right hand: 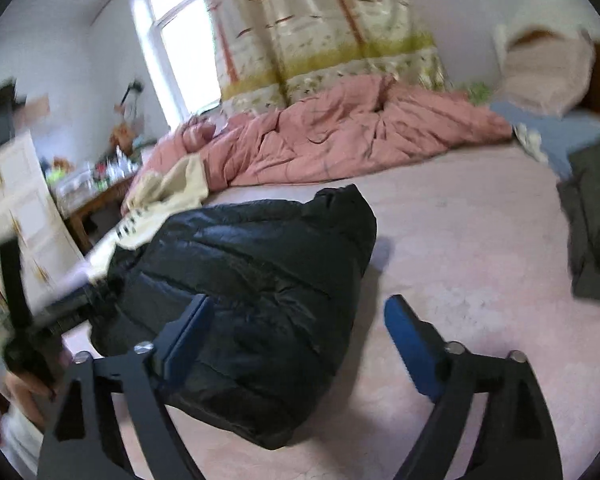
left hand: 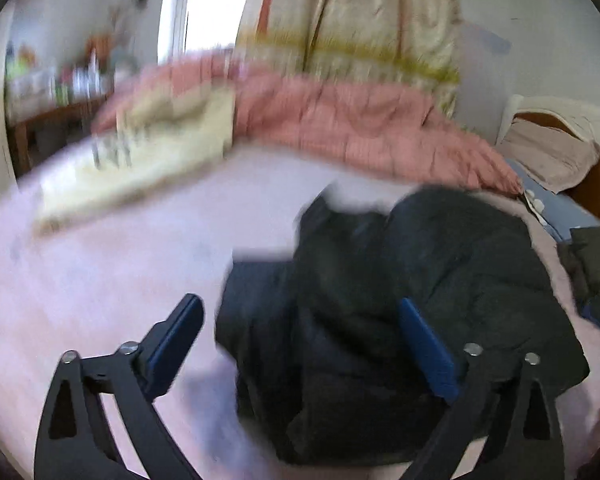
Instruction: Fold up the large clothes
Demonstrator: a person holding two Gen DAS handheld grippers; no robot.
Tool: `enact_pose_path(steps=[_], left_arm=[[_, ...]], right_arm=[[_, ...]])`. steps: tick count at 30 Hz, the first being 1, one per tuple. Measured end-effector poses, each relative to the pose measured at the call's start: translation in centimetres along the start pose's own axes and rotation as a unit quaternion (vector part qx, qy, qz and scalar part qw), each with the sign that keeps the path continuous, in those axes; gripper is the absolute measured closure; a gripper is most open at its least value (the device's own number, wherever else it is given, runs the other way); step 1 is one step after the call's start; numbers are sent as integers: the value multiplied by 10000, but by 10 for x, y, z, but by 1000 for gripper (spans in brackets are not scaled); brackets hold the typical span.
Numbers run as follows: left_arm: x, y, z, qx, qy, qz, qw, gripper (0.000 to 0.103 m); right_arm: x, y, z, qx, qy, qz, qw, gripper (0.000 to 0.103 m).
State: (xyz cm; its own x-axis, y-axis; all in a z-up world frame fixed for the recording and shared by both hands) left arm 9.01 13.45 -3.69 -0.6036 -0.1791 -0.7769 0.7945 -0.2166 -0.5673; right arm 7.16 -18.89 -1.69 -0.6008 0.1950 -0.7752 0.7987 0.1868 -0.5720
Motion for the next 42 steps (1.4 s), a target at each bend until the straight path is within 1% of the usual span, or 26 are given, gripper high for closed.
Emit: enact_pose_path(steps=[2,3,4,5,7,8,9,10,12,14,15,16,17,18,19,20,21,23,25,27,29,31,33,36,39,42], left_arm=[[17,10,-11,-27,-222,-144,9996,0],[24,14,-13,-30,-314,-266,9992,0],[31,17,-13,37,-420,-362,9985,0],[36,20,-12,107,-499,-444,9977,0],[48,27,-10,325,-695,-683,9947,0],[55,34,-9,609,-935,-877,9899,0],[59,38,-8,813,-1086,-998,9857,0],[57,39,-4,828,-1023,-1015,9861,0],[56,40,3,936,-862,-1163,9850,0],[55,41,6,1083,-909,-1212,9825,0],[53,40,5,1169,-948,-1154,9818,4],[50,38,9,1375,-966,-1035,9803,32],[47,36,17,1699,-1013,-949,9756,43],[43,32,25,1819,-1000,-784,9751,52],[38,27,32,1646,-734,-648,9815,59],[36,24,37,1510,-502,-561,9857,61],[33,20,44,1352,-267,-440,9895,64],[28,14,47,1337,-295,-310,9901,66],[22,8,48,1475,-393,-158,9882,67],[17,3,53,1454,-235,-52,9891,67],[11,-6,68,1306,154,87,9913,67],[4,-17,81,1203,533,294,9909,67],[-6,-31,98,1290,638,515,9882,67],[-16,-42,121,1479,729,627,9843,68],[-21,-51,162,1682,1003,667,9784,68],[-29,-56,208,1828,1384,758,9704,70]], right_arm=[[6,15,9,-194,363,-405,9983,13],[11,25,11,-236,429,-670,9966,13],[23,42,11,-291,397,-1140,9923,13],[29,50,12,-380,431,-1332,9894,13],[34,53,13,-534,645,-1344,9874,13],[34,52,9,-667,633,-1367,9863,13],[35,52,2,-748,499,-1387,9862,13],[37,52,-6,-771,223,-1402,9869,13],[42,54,-19,-741,-98,-1430,9869,13],[44,58,-20,-530,-143,-1340,9895,14],[44,59,-18,-362,-67,-1252,9914,23],[44,60,-15,-45,39,-1155,9933,36],[46,59,-17,220,-20,-1074,9940,40],[45,56,-24,437,-255,-889,9948,49],[43,51,-32,676,-566,-632,9941,56],[42,46,-40,825,-802,-440,9924,59],[40,43,-44,862,-854,-363,9919,62],[35,38,-42,711,-692,-312,9946,64],[29,32,-39,549,-598,-273,9963,64],[25,25,-36,463,-597,-238,9969,64],[19,14,-31,462,-565,-160,9972,64],[14,2,-27,527,-553,-21,9971,64],[8,-16,-23,638,-577,174,9961,64],[-7,-50,-10,796,-574,521,9938,64],[-22,-90,9,921,-545,907,9901,64],[-38,-125,35,1207,-615,1296,9823,64]])
Point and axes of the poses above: each gripper's, at about its wrist camera, not at the fingertips, and y roughly the way its jaws point, z to its right, x to its underside, the point moved 7 cm from there along y, roughly the way its jaws point, and after that the axes turned 14 degrees about x, right-handed, at the moved point
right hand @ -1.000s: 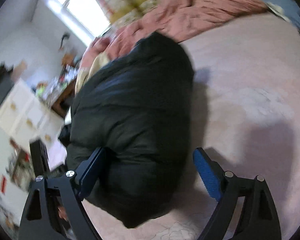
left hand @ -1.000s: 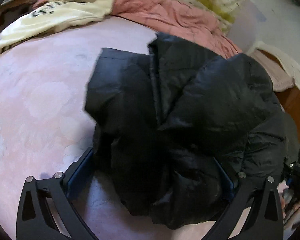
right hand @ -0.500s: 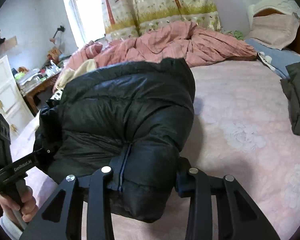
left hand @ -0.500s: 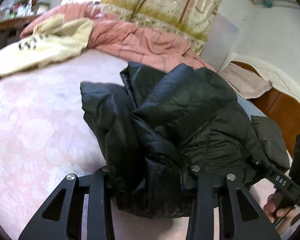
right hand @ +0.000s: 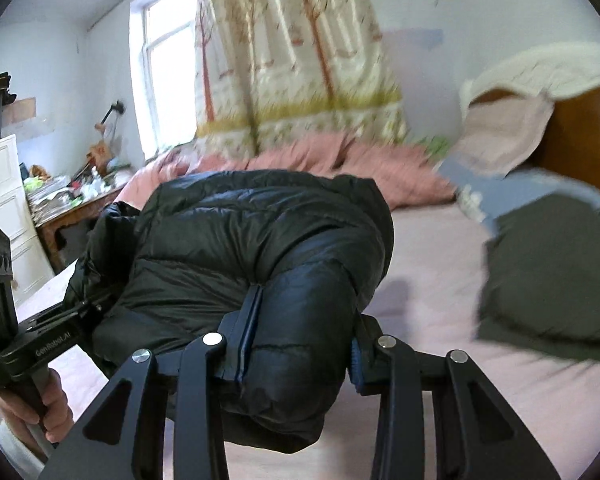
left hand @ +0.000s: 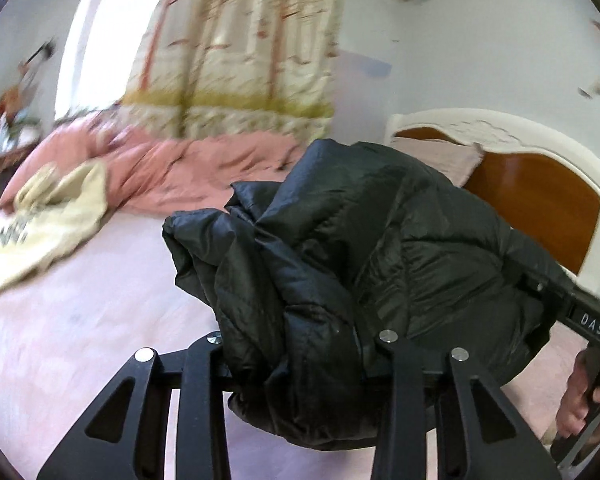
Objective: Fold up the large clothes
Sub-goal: 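Lift the folded jacket with both tools and carry it toward the headboard, then place the folded jacket on the dark grey garment and open both tools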
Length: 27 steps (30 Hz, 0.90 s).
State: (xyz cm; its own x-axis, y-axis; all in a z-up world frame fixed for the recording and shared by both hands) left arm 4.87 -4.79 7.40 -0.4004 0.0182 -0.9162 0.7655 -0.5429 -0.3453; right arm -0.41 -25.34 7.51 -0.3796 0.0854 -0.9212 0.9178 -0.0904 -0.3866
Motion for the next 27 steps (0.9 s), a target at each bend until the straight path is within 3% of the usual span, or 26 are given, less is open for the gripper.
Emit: enact_pose_path(steps=[4,7,14,17,19,22,24,27], left_arm=[[-46,32,70,459,560,197,9972,71],[-76,69,124,929,710,320,9926,71],[-116,169,233,1924,974,821,9730,71],[-106,225,260,2014,1194,908,9680,71],[-77,269,263,2026,1101,494,9718,70],[-7,339,254,2027,686,-674,9745,67],[8,346,251,2021,526,-833,9744,65],[-4,340,255,1786,1225,-876,9723,58]], right_arm=[[-30,-15,62,546,107,394,9977,65],[-57,-20,119,1015,265,707,9920,65],[-104,-32,242,2304,338,1642,9585,66],[-96,-9,283,2720,175,1685,9473,66],[-74,21,310,2969,115,1283,9462,66],[-20,68,340,3172,84,269,9479,65],[-1,70,343,3184,63,282,9475,62],[1,69,341,3319,154,296,9427,55]])
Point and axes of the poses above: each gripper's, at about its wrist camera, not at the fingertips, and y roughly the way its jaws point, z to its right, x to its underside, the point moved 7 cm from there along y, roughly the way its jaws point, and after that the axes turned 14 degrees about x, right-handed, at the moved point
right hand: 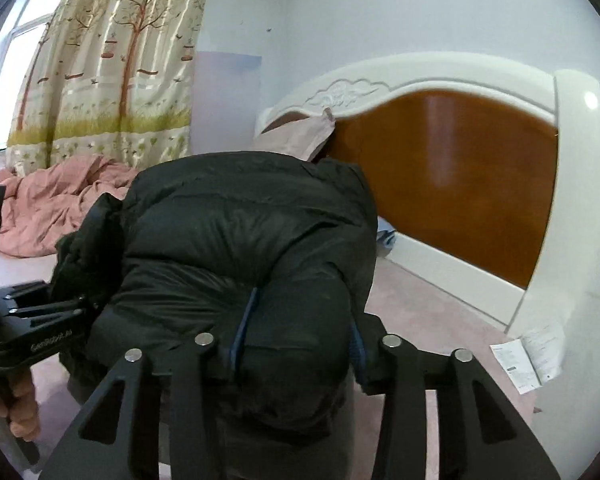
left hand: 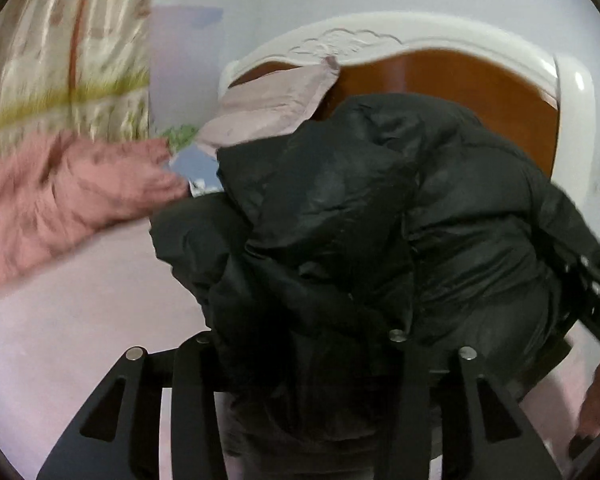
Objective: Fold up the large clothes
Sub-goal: 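Place the folded jacket on the dark grey garment and open both tools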
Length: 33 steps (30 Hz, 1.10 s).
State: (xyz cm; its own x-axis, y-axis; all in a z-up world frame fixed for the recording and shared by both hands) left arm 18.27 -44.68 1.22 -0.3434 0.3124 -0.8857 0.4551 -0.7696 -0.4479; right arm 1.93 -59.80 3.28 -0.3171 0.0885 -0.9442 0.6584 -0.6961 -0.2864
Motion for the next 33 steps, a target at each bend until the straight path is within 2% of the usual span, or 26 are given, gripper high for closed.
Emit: enact_pose_path(steps=[2,3,4,5,6,7,9,12,17,21,22,24,26,28,31,33], left_arm=[[-8,-5,-3,-71,51,-29,10000,50],[-12,-8,-6,-144,26,-25,9999,36],[-12,-15,-7,-289,11,11,9996,21],[-15,-22,-11,-449,32,65,9990,15],[-18,-32,-14,-575,69,169,9982,6],[-22,-38,-11,-607,75,248,9978,3],[-29,-62,-17,-723,23,455,9963,1],[-36,-97,-24,-923,-26,777,9927,0],[-52,-175,-13,-1443,579,1402,9778,0],[-40,-235,4,-1387,813,1685,9725,0],[-35,-251,10,-1357,998,1782,9695,0],[-21,-281,15,-1523,1180,2017,9603,0],[-9,-297,15,-1509,1109,2045,9608,0],[6,-303,8,-1667,1095,1933,9606,0],[31,-304,-6,-1767,927,1952,9602,0],[48,-294,-23,-1815,642,1838,9639,0]], right_arm=[[1,1,3,-11,163,-89,9998,53],[-1,3,1,-8,265,-136,9996,48],[-2,3,3,42,386,-194,9991,35],[-3,2,7,125,463,-226,9986,27],[-5,1,10,187,504,-221,9983,12],[-7,-4,13,200,515,-170,9983,6],[-12,-14,13,88,378,-127,9992,0],[-23,-32,12,148,254,-111,9995,0],[-45,-85,6,-171,605,187,9978,0],[-53,-130,-7,-636,857,322,9938,0],[-54,-139,-13,-735,852,342,9931,0],[-54,-158,-24,-853,849,412,9919,0],[-51,-175,-36,-919,841,525,9908,0],[-44,-187,-46,-938,896,573,9899,0],[-24,-194,-72,-1318,803,417,9871,0],[-5,-187,-85,-1159,679,320,9904,0]])
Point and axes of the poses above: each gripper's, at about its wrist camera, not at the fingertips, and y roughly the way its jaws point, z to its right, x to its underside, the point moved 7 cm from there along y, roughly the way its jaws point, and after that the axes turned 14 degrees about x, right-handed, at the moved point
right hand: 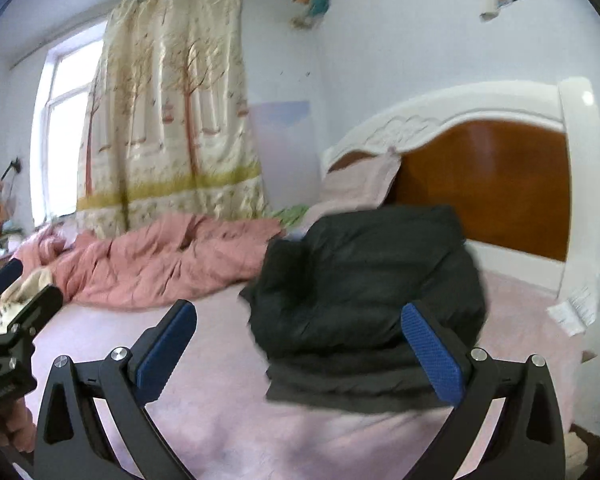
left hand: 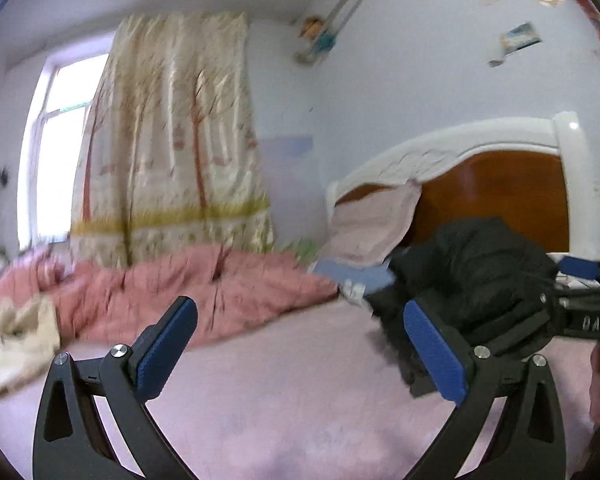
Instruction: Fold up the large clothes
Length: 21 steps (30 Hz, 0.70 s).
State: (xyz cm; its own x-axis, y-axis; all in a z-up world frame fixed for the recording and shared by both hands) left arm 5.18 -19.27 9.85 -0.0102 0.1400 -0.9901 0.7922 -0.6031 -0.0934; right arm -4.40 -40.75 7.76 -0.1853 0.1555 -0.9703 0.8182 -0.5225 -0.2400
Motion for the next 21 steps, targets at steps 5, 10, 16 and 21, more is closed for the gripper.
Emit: enact_pose_path(steps=[5,10,16,21], left_arm=[[51,29,-25,-310,-255,-173,9990,0],[104,64,-33,-259,-540,-773,9952,0],[106,65,-19,-454,-131,-746,9961,0],[102,61,-25,-412,-328,-694,9962,0]], right_arm=[[46,27,-14,297,-300,-36,9991,0],[78,51,-18,403,-358,-292,9981,0],[90,65,-19,432,-426,-514,9968,0],[92,65,-22,514,-558,-464,9960,0]])
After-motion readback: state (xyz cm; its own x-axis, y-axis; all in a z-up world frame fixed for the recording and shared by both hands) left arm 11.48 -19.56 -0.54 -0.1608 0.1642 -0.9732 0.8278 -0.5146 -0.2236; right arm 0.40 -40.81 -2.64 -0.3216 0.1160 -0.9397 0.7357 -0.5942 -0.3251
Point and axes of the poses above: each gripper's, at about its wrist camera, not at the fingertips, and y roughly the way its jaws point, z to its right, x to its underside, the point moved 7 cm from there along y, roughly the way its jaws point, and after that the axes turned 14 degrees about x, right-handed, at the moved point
